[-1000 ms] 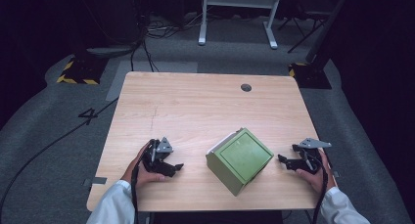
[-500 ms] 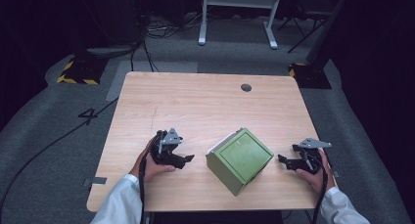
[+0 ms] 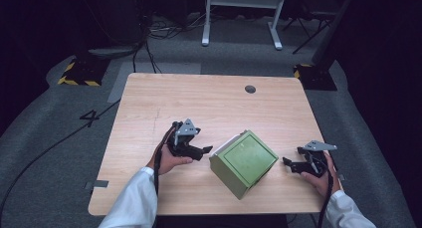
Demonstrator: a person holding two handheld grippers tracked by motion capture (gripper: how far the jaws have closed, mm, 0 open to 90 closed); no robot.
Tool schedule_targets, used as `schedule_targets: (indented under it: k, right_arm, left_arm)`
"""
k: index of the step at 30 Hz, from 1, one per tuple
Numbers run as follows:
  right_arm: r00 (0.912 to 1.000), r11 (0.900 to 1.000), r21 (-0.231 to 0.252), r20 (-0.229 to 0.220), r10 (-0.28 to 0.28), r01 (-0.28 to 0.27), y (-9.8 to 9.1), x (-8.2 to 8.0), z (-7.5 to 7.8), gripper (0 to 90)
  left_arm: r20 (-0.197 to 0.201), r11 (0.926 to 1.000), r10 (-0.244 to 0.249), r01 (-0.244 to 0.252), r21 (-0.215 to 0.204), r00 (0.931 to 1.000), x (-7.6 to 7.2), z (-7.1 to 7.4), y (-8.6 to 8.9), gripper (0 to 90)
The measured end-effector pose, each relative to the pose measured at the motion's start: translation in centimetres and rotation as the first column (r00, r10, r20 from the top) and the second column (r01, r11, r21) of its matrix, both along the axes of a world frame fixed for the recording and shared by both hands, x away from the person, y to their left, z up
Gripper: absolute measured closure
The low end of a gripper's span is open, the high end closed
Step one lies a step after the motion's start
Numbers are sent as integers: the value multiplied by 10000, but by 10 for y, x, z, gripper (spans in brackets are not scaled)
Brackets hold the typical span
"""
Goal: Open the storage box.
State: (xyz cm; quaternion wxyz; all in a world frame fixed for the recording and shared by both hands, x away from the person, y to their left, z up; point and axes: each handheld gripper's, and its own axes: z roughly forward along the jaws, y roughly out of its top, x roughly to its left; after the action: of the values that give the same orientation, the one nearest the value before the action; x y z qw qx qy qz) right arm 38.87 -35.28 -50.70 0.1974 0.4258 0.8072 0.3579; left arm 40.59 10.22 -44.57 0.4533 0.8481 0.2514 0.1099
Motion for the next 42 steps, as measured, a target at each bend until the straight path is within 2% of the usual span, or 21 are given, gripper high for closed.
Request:
schedule_targets:
  k: [6,10,12,14,18,19,23,27,28,31,34,38,42]
  right_arm:
    - [10000,10000,4,-2,5,-5,0,0,0,174]
    - [10000,10000,4,1,13,-13,0,0,0,174]
    - [10000,10000,5,2,17,-17,0,0,0,174]
    - [10000,10000,-10,1,16,-16,0,0,0,173]
    - [10000,10000,-45,35,2,-2,1,0,0,167]
    - [10000,10000,-47,22,1,-1,1,1,0,165]
    - [10000,10000,-47,20,1,-1,1,1,0,165]
    - [10000,10000,-48,20,0,0,1,1,0,165]
    - [10000,10000,-45,19,-4,4,1,1,0,164]
    - [10000,10000,-47,17,-4,4,1,1,0,164]
    - [10000,10000,-47,17,-3,3,1,1,0,164]
    - [10000,10000,-50,19,-4,4,1,1,0,164]
    - [10000,10000,-52,21,-3,3,1,1,0,164]
  left_arm:
    - [-413,9997,-131,122,-203,9991,9,-7,-11,204]
    - [-538,9992,-398,401,47,9978,15,-13,-25,204]
    - [-502,9983,-477,493,325,9976,16,-16,-30,208]
    - [-645,9979,-610,623,183,9961,19,-18,-32,244]
    - [-790,9980,-618,626,77,9950,21,-20,-32,217]
    - [-855,9974,-701,686,-204,9939,21,-19,-31,226]
    - [-720,9962,-804,778,-383,9942,21,-13,-31,246]
    - [-720,9974,-722,716,-107,9948,21,-13,-33,286]
    - [-943,9963,-848,857,66,9919,23,-17,-34,310]
    - [-1182,9954,-952,954,-39,9884,25,-20,-34,312]
    - [-1590,9918,-1266,1274,-57,9791,27,-23,-34,343]
    - [-1616,9880,-1529,1546,-17,9749,25,-23,-35,413]
    - [-1584,9844,-1739,1760,-4,9719,24,-22,-34,528]
